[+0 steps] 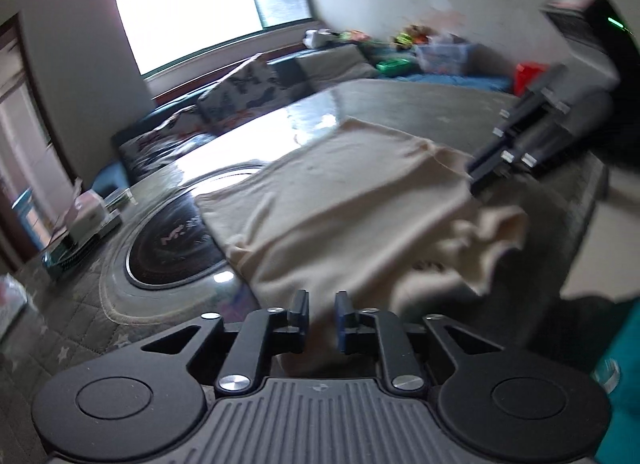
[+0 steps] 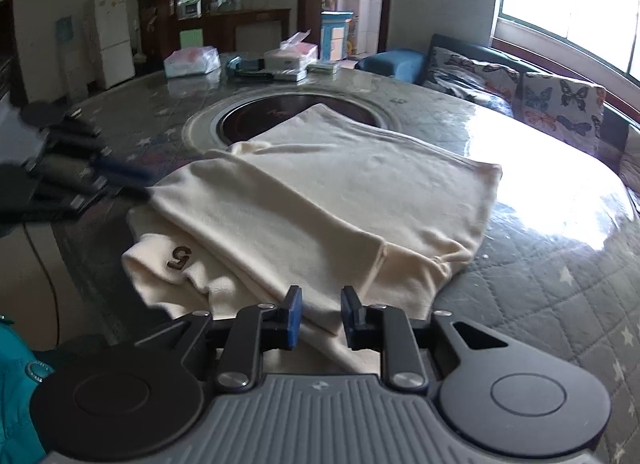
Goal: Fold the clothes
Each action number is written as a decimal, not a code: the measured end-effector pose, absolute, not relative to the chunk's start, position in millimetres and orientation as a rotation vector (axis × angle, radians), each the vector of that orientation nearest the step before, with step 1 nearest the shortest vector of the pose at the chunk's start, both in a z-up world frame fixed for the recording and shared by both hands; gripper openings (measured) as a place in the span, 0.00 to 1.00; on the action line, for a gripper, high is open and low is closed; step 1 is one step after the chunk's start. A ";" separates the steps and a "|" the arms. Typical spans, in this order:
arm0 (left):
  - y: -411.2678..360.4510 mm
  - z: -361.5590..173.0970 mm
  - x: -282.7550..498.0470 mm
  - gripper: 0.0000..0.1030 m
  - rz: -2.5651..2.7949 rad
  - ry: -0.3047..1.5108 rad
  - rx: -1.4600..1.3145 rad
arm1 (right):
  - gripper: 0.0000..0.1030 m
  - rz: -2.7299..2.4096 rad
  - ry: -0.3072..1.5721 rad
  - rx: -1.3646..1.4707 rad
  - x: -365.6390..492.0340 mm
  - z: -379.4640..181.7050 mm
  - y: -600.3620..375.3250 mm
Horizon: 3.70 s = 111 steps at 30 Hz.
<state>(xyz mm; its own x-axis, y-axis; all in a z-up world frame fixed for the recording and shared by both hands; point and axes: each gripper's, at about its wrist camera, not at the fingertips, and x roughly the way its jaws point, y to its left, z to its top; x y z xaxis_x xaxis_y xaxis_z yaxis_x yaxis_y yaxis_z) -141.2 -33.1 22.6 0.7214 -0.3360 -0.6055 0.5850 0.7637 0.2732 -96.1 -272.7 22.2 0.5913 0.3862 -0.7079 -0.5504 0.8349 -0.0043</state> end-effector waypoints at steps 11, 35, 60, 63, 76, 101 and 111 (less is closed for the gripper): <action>-63.7 -1.3 -162.9 0.34 -0.630 0.457 0.695 | 0.21 0.547 0.750 -0.238 -105.3 30.3 -280.4; -64.2 25.5 -89.5 0.12 -0.638 0.491 0.427 | 0.45 0.687 0.587 -0.612 -121.7 13.9 -242.2; -36.1 10.3 -144.7 0.10 -0.573 0.428 0.602 | 0.09 0.666 0.637 -0.377 -103.5 35.8 -257.7; -31.9 22.4 -153.9 0.10 -0.586 0.421 0.563 | 0.09 0.676 0.610 -0.380 -114.0 46.0 -260.9; -22.0 64.1 -170.8 0.10 -0.588 0.423 0.418 | 0.09 0.751 0.616 -0.367 -158.5 95.7 -274.1; -57.1 12.8 53.9 0.11 -0.306 0.645 0.324 | 0.15 0.495 0.721 -0.197 38.5 34.9 -272.2; -53.8 41.5 27.1 0.13 -0.369 0.600 0.252 | 0.31 0.363 0.666 -0.086 31.9 38.8 -288.2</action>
<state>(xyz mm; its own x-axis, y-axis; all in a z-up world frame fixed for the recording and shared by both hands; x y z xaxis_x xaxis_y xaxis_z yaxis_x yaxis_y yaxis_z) 27.1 -53.8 41.5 0.7634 -0.2635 -0.5897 0.4076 0.9048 0.1234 31.9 -288.2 38.8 0.7260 0.3015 -0.6181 -0.3563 0.9336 0.0369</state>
